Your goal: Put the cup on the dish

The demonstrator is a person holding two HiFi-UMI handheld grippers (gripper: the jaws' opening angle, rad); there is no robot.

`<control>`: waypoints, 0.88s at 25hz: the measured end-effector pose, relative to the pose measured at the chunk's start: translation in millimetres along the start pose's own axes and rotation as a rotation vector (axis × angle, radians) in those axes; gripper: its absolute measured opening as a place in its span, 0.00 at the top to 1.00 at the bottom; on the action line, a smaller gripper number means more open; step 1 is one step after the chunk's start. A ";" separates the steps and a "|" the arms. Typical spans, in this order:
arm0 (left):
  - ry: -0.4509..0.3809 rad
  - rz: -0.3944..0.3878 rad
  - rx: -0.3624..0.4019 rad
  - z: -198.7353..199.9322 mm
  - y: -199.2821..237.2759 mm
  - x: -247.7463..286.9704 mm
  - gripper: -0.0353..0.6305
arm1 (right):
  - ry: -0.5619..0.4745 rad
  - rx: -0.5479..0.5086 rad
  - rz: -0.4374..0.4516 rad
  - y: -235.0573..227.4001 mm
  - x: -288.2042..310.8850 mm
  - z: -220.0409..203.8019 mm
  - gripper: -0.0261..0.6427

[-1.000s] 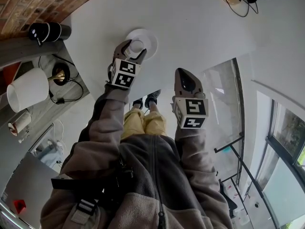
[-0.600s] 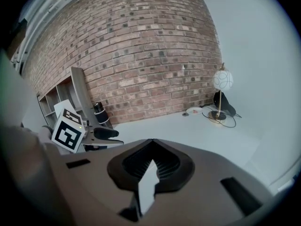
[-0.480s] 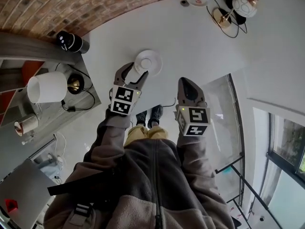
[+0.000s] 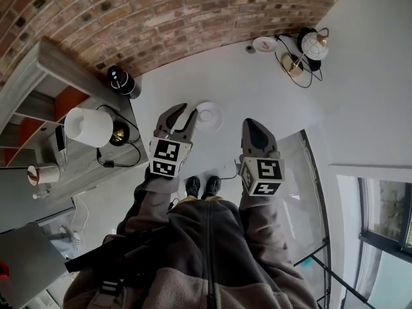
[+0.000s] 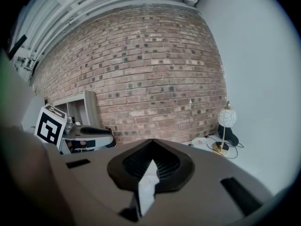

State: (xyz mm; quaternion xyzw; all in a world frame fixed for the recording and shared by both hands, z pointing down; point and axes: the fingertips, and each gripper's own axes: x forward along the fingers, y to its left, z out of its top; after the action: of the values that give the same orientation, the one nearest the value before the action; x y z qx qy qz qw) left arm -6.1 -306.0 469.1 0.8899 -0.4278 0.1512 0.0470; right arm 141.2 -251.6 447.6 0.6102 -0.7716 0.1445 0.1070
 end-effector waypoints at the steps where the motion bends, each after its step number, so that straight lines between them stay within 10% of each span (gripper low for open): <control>1: -0.015 0.007 0.001 8.1 1.5 -4.7 0.80 | -0.012 0.004 0.005 2.7 -1.8 6.6 0.96; 22: -0.272 0.052 -0.030 168.2 10.9 -56.4 0.94 | -0.270 -0.077 -0.006 12.1 -38.4 143.7 0.96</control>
State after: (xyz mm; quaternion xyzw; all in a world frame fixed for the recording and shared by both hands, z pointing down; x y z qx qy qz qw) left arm -9.3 -306.5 291.4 0.8900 -0.4554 0.0240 -0.0019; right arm 140.0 -264.8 299.0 0.6218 -0.7821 0.0311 0.0258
